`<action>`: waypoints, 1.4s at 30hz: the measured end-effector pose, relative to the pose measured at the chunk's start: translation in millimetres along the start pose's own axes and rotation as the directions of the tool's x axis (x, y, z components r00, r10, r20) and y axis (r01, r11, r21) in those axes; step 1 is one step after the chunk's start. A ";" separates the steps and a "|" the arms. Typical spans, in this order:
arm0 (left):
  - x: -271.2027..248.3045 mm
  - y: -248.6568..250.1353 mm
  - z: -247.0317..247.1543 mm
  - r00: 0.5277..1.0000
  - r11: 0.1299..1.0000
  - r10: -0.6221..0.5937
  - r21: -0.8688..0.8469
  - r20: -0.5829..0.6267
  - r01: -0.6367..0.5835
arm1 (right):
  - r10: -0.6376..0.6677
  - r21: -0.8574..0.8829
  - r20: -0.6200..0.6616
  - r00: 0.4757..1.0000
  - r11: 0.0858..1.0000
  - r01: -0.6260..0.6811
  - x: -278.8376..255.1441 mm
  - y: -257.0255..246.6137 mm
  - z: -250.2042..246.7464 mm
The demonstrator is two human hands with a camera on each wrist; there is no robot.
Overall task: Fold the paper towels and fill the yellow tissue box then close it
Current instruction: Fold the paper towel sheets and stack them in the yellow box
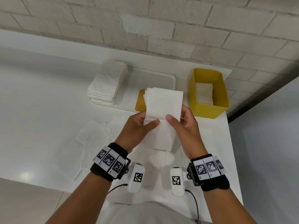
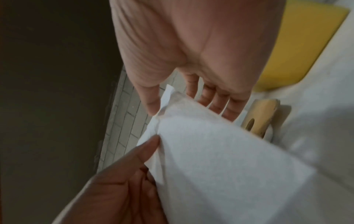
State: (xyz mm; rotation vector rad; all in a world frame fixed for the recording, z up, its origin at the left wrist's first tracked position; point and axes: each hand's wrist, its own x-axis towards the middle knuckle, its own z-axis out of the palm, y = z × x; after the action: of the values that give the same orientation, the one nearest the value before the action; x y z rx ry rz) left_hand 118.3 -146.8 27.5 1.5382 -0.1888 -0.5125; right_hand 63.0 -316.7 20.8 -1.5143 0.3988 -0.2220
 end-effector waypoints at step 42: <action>-5.8 2.6 15.1 0.955 0.952 0.248 0.220 -0.161 -0.211 | -0.211 -0.171 -0.097 0.973 0.966 0.192 -12.8 -16.4 19.2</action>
State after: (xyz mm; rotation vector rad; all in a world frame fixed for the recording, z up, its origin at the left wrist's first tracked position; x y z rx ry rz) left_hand 107.2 -158.1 31.8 1.7246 -0.2780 -0.1648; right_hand 60.4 -294.9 38.7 -1.7076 0.3599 -0.4486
